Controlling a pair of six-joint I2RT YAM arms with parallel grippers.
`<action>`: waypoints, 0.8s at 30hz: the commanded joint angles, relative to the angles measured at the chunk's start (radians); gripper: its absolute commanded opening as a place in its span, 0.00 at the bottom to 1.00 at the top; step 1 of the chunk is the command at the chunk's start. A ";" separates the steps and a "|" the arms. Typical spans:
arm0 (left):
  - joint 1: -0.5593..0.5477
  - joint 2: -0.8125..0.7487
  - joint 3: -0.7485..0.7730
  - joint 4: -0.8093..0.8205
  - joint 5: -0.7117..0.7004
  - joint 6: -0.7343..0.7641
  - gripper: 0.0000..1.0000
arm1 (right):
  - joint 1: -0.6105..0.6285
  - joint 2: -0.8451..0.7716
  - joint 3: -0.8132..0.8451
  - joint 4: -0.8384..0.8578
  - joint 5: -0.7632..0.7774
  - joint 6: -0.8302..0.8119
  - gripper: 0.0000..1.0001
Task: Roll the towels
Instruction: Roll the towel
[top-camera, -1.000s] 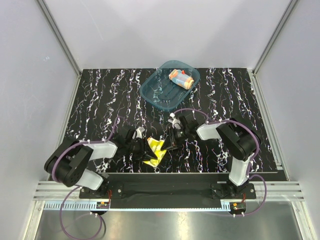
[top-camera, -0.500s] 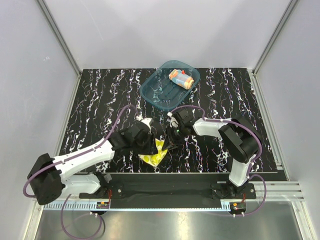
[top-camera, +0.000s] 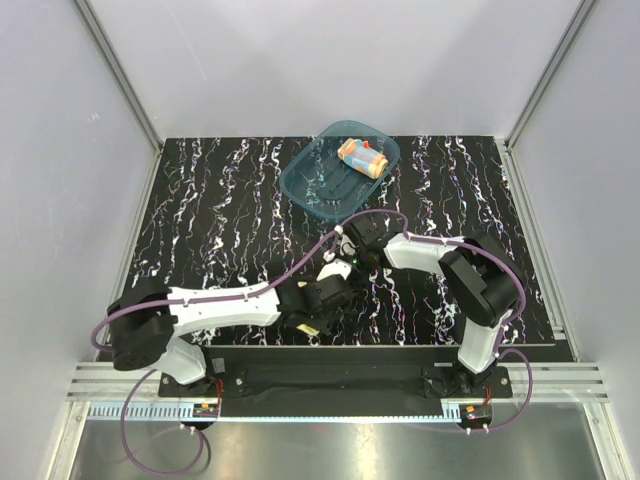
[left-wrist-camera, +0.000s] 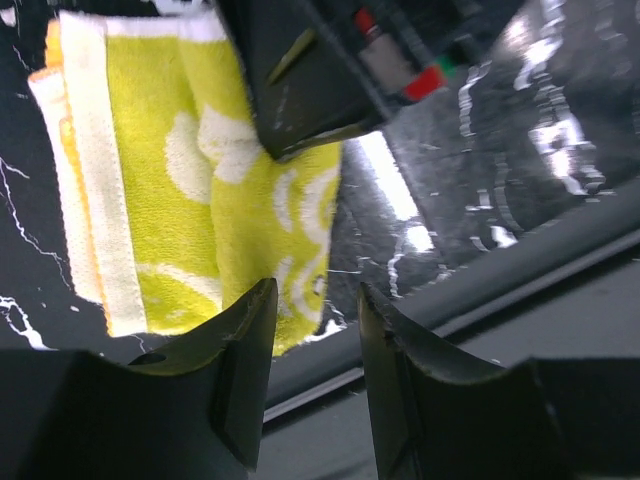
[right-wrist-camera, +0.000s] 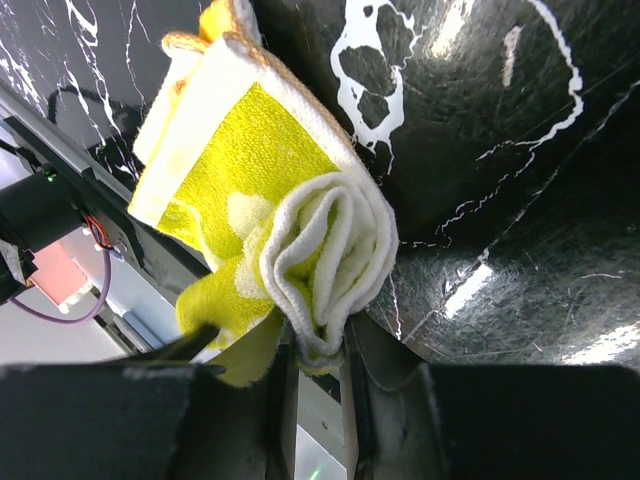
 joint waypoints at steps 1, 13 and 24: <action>-0.007 0.032 0.036 0.002 -0.074 0.014 0.42 | 0.014 -0.042 0.021 -0.035 0.033 -0.028 0.17; -0.036 0.110 0.014 -0.027 -0.140 0.001 0.42 | 0.014 -0.024 0.040 -0.048 0.029 -0.040 0.18; -0.092 0.201 0.022 -0.119 -0.220 -0.023 0.45 | 0.014 0.027 0.096 -0.096 0.027 -0.071 0.18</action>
